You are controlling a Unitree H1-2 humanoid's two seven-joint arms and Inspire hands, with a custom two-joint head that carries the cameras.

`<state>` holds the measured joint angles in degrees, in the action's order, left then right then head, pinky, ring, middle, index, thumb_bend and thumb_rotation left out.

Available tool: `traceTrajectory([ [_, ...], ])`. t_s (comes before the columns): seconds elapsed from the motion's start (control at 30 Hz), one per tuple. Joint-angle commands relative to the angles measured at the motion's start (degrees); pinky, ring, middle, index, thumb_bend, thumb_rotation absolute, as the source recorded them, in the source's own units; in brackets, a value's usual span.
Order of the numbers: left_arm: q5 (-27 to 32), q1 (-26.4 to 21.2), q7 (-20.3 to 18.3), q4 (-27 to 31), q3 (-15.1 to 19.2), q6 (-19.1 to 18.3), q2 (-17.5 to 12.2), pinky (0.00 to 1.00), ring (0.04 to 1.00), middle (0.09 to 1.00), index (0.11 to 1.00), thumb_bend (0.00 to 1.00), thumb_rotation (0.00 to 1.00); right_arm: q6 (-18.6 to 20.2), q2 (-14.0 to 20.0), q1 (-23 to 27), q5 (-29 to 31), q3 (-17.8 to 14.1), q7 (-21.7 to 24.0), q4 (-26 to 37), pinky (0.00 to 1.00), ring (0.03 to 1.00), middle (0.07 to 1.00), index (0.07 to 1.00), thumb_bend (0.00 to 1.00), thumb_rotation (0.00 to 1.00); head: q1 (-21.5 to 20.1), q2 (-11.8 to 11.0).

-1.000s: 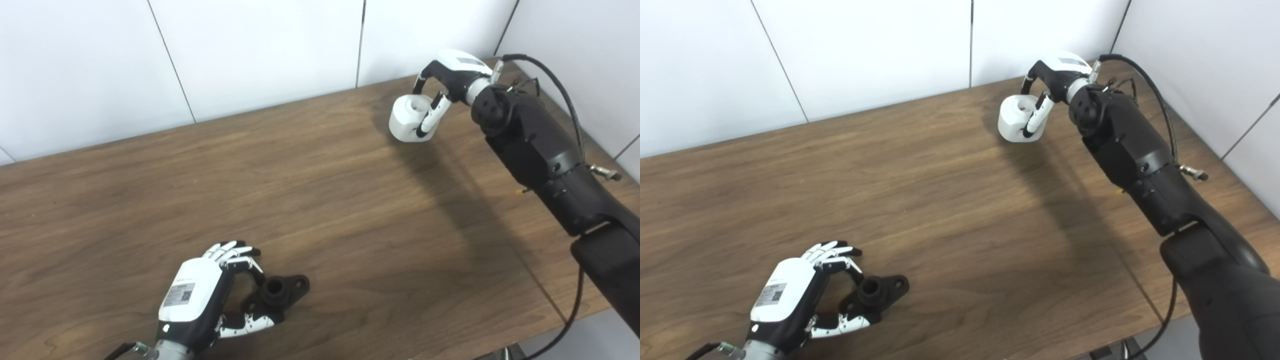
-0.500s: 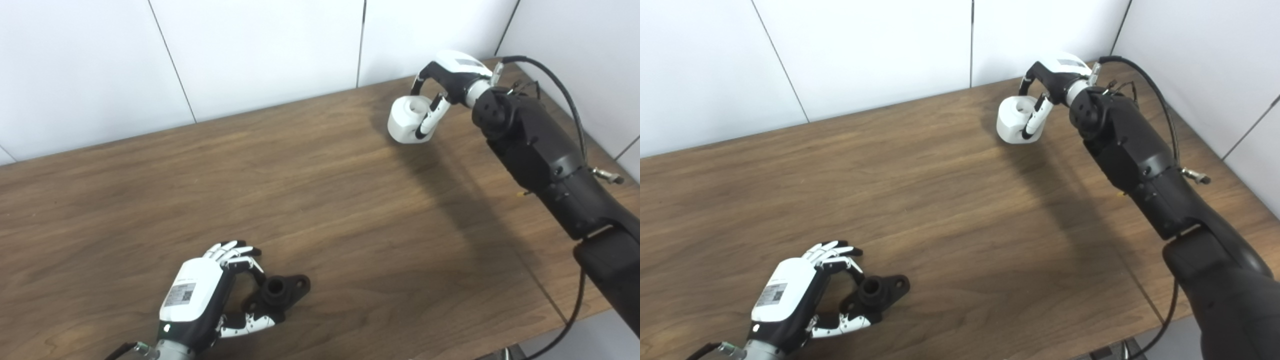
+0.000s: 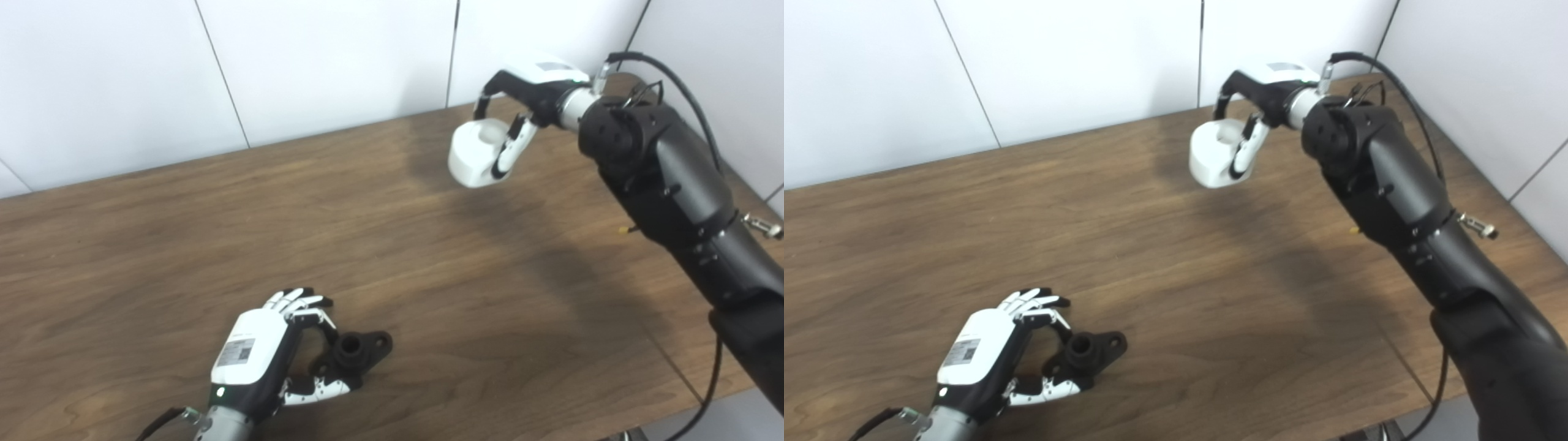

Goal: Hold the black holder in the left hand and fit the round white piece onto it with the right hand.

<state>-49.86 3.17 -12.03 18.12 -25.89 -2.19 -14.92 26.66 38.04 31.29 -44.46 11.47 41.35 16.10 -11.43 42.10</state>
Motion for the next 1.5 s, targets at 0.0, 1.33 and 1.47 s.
traceTrajectory([
  [0.0,-2.2,1.3,-3.5,-3.2,-2.2,-1.2,0.0,0.91,0.894,0.793,0.486,0.52,0.05,0.2,-0.6,2.9,-1.5,-1.6,2.2,5.3,0.95,0.943,0.792,0.485,0.53,0.14,0.2,0.2],
  [1.33,-5.3,-0.9,-4.2,-4.3,-6.0,-5.3,3.5,0.96,0.913,0.804,0.485,0.52,0.05,-1.3,-15.5,-3.6,-3.8,2.1,21.6,32.7,0.97,0.921,0.797,0.482,0.53,0.14,8.8,4.1],
  [1.47,-5.4,-0.9,-4.8,-3.9,-6.1,-6.1,3.8,0.96,0.916,0.805,0.486,0.52,0.05,-1.6,-15.5,-3.7,-3.3,3.0,21.4,32.1,0.97,0.925,0.802,0.482,0.53,0.14,8.7,4.3],
])
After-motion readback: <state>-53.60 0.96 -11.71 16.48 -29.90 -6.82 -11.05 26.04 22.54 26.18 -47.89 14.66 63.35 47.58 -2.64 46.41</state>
